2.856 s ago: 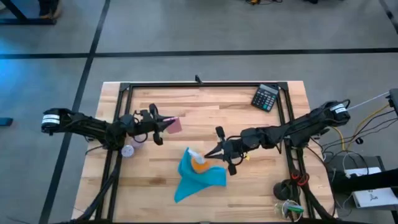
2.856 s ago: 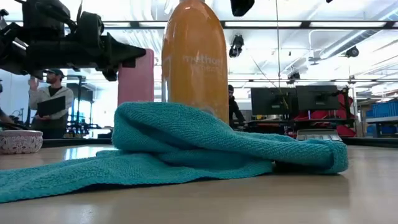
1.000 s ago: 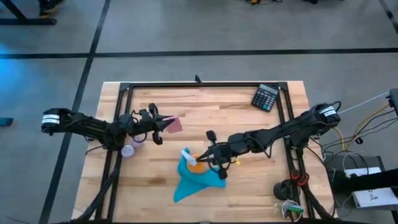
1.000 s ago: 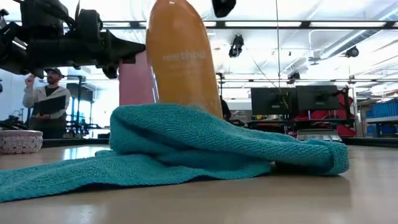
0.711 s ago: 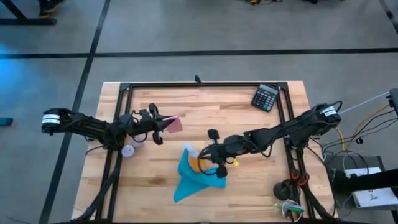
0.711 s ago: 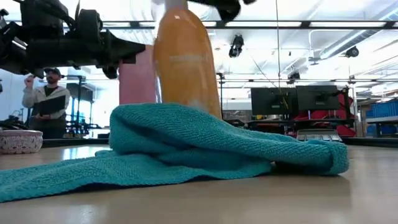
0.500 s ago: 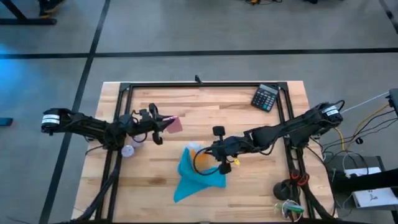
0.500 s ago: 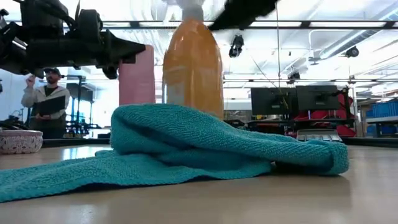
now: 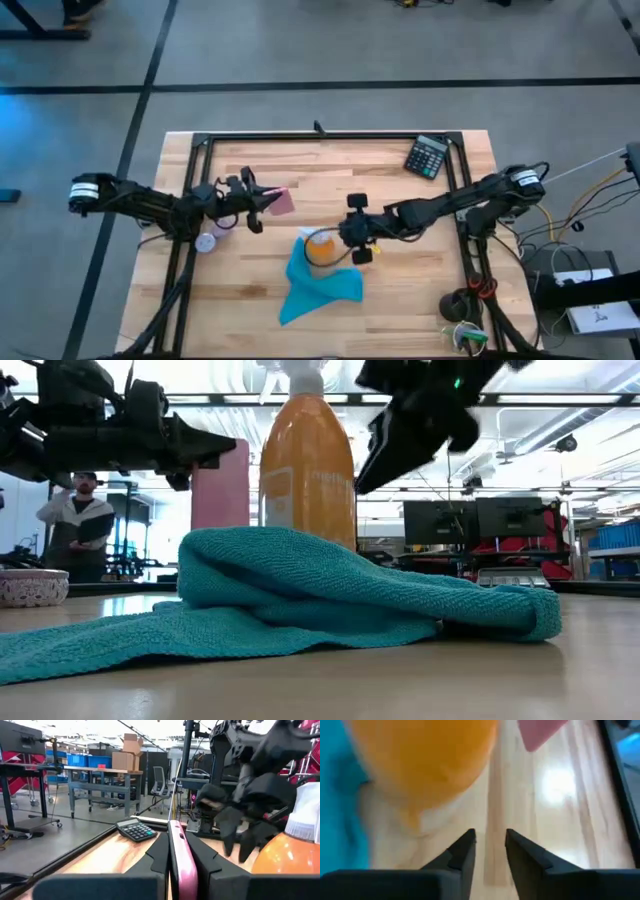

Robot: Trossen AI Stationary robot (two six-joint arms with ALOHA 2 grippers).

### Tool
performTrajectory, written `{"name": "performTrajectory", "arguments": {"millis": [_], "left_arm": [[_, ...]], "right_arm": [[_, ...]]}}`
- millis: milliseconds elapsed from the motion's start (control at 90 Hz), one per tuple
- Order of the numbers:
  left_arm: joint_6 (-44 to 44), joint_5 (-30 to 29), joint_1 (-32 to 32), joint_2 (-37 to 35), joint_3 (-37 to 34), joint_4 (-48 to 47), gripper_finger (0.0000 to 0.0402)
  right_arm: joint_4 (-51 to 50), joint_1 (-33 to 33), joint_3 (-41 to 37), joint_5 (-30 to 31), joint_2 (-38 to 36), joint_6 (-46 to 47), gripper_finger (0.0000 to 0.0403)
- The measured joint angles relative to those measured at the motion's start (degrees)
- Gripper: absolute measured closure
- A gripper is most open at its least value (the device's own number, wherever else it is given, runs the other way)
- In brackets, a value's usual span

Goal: Apply microfiber cloth
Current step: Spray the front of the pink cellphone using yellow spray bottle

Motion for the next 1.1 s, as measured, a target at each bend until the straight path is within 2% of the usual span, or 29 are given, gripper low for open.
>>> {"name": "performTrajectory", "arguments": {"millis": [167,322,456,544,756,822,1100], "left_arm": [[0.25,-0.04,-0.01,-0.07,0.66,0.18,0.0384],[0.32,-0.06,-0.01,-0.21,0.72,-0.04,0.0384],[0.43,-0.58,-0.01,-0.07,0.72,-0.17,0.0384],[0.45,-1.32,-0.01,-0.01,0.72,-0.11,0.0384],[0.12,-1.52,-0.01,0.01,0.72,-0.13,0.0384],[-0.07,-1.52,-0.01,0.01,0.72,-0.13,0.0384],[-2.55,-1.0,-0.03,0.49,0.74,-0.15,0.0384]], "right_arm": [[12.5,-0.74,-3.74,-0.03,3.35,-6.1,0.0283],[12.27,1.28,-3.74,-1.51,4.32,-0.2,0.0297],[14.39,5.71,-3.61,-9.33,4.2,5.49,0.0312],[19.49,8.22,-3.13,-12.82,4.12,5.3,0.032],[15.33,8.29,-2.45,-6.42,3.69,4.13,0.0333],[14.48,8.07,-2.32,-6.13,3.27,4.12,0.0332],[11.47,4.9,-2.32,-6.11,1.69,2.66,0.029]]}}
